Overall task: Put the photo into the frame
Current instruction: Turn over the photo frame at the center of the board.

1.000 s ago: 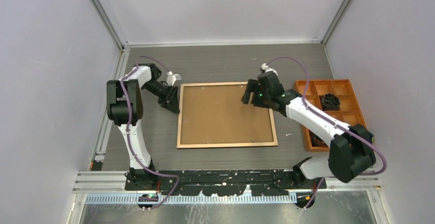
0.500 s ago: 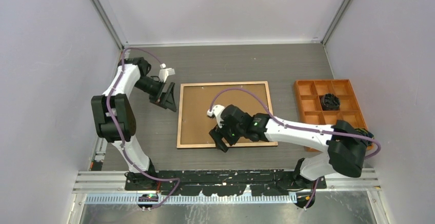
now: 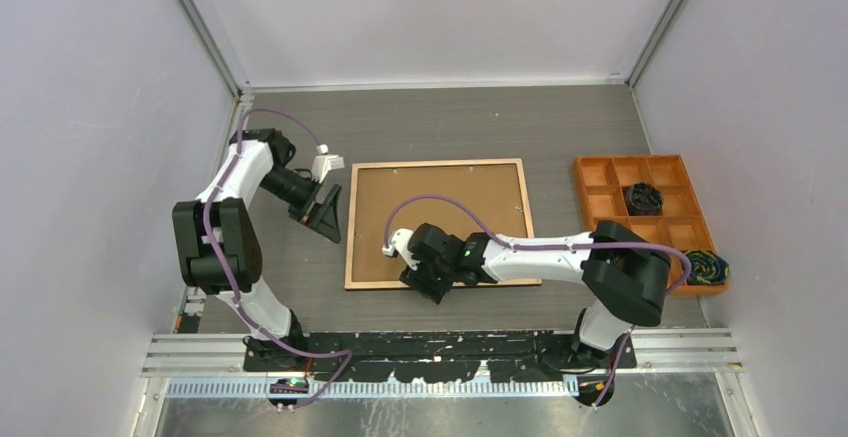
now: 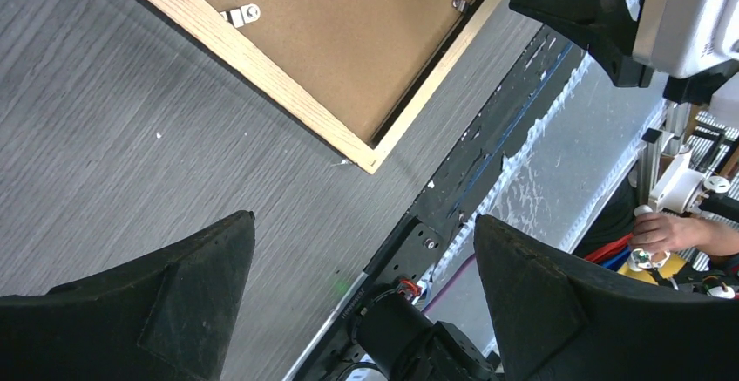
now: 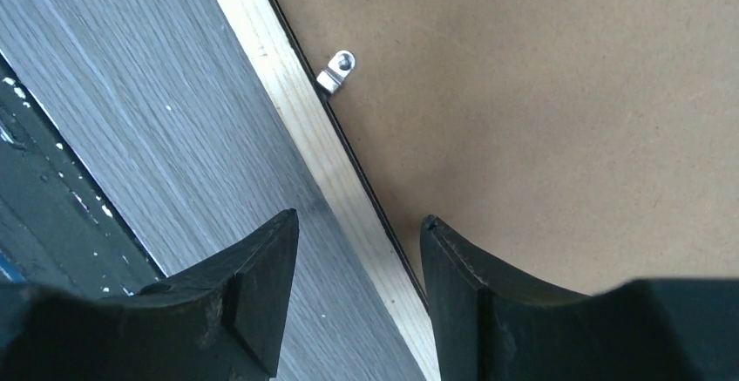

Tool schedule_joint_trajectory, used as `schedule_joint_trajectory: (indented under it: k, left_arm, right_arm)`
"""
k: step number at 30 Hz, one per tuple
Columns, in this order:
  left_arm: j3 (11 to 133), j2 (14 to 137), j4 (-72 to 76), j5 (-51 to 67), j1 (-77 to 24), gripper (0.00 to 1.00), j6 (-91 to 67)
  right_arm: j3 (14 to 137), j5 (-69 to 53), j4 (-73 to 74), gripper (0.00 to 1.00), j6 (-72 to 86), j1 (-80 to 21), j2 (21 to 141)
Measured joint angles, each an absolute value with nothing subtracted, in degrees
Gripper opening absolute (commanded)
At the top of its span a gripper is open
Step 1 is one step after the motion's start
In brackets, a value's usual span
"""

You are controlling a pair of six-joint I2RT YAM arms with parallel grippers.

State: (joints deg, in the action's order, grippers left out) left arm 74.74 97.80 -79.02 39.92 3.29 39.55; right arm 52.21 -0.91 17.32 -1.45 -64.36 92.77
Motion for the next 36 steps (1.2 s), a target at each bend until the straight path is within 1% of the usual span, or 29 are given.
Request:
schedule_joint_trajectory:
  k: [3,6,7,8,9,10,12,16,19,24,29,36]
  left_arm:
    - [73.67,96.29,-78.81,39.83,3.29,0.99,39.7]
    - [71.96,95.39,-78.0,39.4,3.29,1.0,39.88]
    - [71.35,95.2,-77.65,39.07,3.29,1.0,40.01]
    - [70.87,95.0,-77.32,38.83,3.29,1.0,40.14]
    - [70.06,94.63,-76.75,38.41,3.29,1.0,40.62]
    - [69.41,94.19,-76.4,38.02,3.29,1.0,41.04]
    - [68.18,92.79,-75.81,37.21,3.29,1.0,42.04]
    - [66.32,87.24,-74.83,37.15,3.29,1.0,46.76]
    - [65.06,80.09,-74.94,39.13,3.25,1.0,53.39]
    - [61.08,67.11,-75.55,41.19,2.04,1.0,66.11]
    - [55.05,56.36,-72.88,41.01,1.32,1.0,75.88]
    - [49.23,45.98,-62.61,39.9,-1.63,1.0,86.24]
  right_arm:
    - [52.69,0.8,16.64,0.51,-2.66,-65.21,93.78]
    - [53.19,2.26,16.14,0.39,-3.38,-65.6,94.52]
    - [53.39,2.5,16.12,0.31,-3.7,-65.63,94.7]
    - [53.71,2.44,16.12,0.26,-3.88,-65.63,94.96]
    - [54.0,2.07,16.27,0.17,-4.03,-65.63,95.2]
    - [54.35,2.48,16.21,0.1,-4.54,-65.8,95.5]
    - [55.24,2.07,15.97,0.02,-6.22,-65.91,96.09]
    - [56.69,1.58,15.68,0.01,-7.27,-66.43,97.01]
    - [58.08,1.65,18.04,0.01,-5.54,-66.17,97.01]
    - [63.92,-0.95,22.65,0.01,-3.68,-64.64,97.01]
    - [69.56,-8.95,22.72,0.01,0.78,-60.97,96.71]
    - [73.73,-20.47,23.11,0.01,6.94,-55.07,95.5]
